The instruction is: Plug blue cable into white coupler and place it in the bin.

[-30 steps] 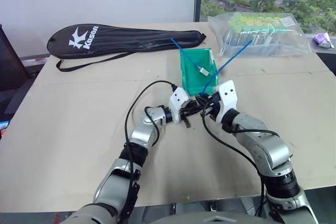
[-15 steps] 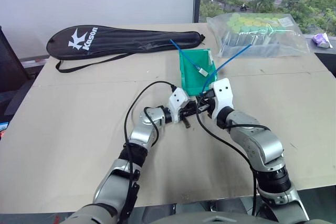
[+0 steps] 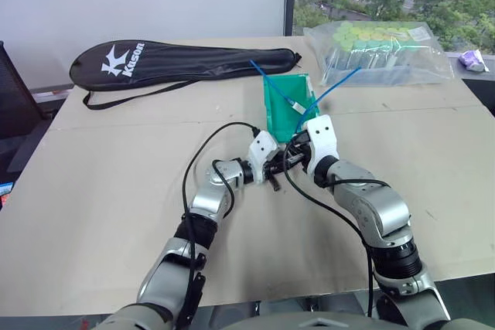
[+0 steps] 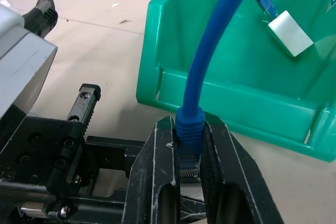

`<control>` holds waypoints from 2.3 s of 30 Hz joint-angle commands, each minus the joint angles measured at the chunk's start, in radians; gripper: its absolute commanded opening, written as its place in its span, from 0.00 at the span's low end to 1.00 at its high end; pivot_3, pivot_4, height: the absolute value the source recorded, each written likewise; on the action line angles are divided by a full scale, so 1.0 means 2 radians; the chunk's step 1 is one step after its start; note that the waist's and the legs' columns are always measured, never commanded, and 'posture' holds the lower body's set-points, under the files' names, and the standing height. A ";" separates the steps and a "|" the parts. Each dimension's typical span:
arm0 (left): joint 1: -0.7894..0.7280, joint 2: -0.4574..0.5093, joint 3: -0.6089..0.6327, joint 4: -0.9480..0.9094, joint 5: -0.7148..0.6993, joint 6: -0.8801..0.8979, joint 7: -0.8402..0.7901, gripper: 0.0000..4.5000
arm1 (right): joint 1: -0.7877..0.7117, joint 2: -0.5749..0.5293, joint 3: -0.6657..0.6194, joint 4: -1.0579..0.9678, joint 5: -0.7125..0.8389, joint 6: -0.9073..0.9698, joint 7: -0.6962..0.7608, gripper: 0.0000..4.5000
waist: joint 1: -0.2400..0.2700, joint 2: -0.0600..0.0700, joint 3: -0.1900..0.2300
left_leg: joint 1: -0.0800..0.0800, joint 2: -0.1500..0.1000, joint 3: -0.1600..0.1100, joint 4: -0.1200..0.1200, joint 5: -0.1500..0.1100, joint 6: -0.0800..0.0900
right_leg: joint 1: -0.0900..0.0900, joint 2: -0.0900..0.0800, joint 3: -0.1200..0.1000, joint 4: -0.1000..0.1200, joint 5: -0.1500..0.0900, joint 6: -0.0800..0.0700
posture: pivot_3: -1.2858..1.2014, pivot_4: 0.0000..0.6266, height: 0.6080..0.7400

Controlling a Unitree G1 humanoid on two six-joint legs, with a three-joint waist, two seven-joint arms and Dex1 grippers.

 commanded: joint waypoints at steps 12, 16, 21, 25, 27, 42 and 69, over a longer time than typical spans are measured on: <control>0.077 -0.029 -0.012 -0.144 0.010 0.108 0.098 0.08 | 0.078 -0.008 0.027 0.159 -0.038 -0.124 0.019 0.00 | -0.011 -0.001 -0.007 | 0.008 0.001 0.000 -0.005 0.000 0.000 | 0.008 0.000 0.000 -0.005 -0.001 0.000 | 0.52 0.24 1.00; 0.085 -0.040 -0.015 -0.157 0.016 0.110 0.126 0.08 | 0.093 -0.019 0.035 0.199 -0.043 -0.144 0.040 0.00 | -0.011 -0.002 -0.008 | 0.008 0.001 0.000 -0.006 0.000 0.000 | 0.008 0.000 0.001 -0.006 -0.001 0.000 | 0.52 0.24 1.00; 0.090 -0.040 -0.026 -0.157 0.029 0.089 0.133 0.08 | 0.104 -0.020 0.048 0.280 -0.036 -0.131 0.082 0.00 | -0.011 -0.003 -0.015 | 0.009 0.001 0.000 -0.006 0.000 0.000 | 0.008 -0.001 0.001 -0.006 -0.002 -0.002 | 0.52 0.24 1.00; 0.089 -0.036 -0.028 -0.151 0.037 0.074 0.134 0.08 | 0.098 -0.020 0.054 0.368 -0.050 -0.139 0.105 0.00 | -0.013 -0.008 -0.020 | 0.018 0.001 0.000 -0.011 0.000 0.000 | 0.014 -0.003 0.002 -0.008 -0.002 -0.003 | 0.52 0.24 1.00; 0.085 -0.036 -0.024 -0.142 0.039 0.066 0.137 0.08 | 0.088 -0.013 0.041 0.397 -0.044 -0.142 0.112 0.00 | -0.013 -0.008 -0.021 | 0.022 0.002 -0.001 -0.014 -0.001 -0.001 | 0.017 -0.005 0.002 -0.008 -0.005 -0.003 | 0.52 0.24 1.00; 0.086 -0.034 -0.018 -0.118 0.048 0.040 0.133 0.08 | 0.081 -0.006 0.048 0.290 -0.054 -0.289 0.154 0.00 | -0.016 0.001 -0.016 | 0.026 0.000 -0.010 -0.017 -0.003 -0.006 | 0.019 -0.008 -0.005 -0.010 -0.005 -0.002 | 0.52 0.24 1.00; 0.193 0.084 0.041 -0.273 -0.009 0.050 0.074 0.98 | 0.054 -0.010 0.024 0.149 -0.038 -0.204 0.157 0.00 | -0.014 0.000 0.004 | 0.014 0.001 -0.014 -0.021 -0.002 -0.004 | 0.003 -0.010 -0.019 -0.011 0.000 -0.006 | 0.52 0.24 1.00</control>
